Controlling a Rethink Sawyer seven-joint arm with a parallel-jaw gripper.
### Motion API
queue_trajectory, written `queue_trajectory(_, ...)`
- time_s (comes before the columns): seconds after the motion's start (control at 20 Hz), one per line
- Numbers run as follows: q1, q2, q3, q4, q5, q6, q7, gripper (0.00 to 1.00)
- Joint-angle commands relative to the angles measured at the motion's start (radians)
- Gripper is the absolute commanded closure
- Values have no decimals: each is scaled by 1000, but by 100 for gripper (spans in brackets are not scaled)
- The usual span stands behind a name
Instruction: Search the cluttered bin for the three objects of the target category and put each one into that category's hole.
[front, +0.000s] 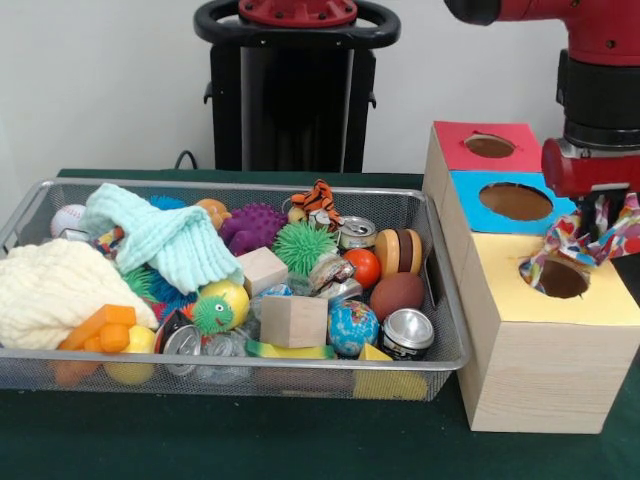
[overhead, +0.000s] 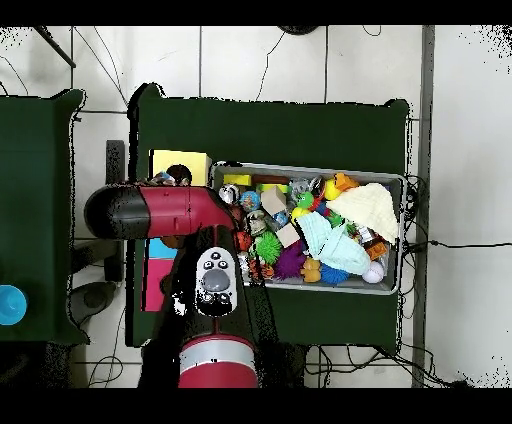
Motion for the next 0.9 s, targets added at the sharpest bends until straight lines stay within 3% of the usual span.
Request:
queue_trajectory(0.05, 11, 58, -97, -40, 11, 19, 250, 100)
queue_trajectory(0.25, 13, 42, -132, -62, 7, 56, 231, 100)
queue_trajectory(0.9, 2, 57, -140, -48, 22, 18, 203, 100)
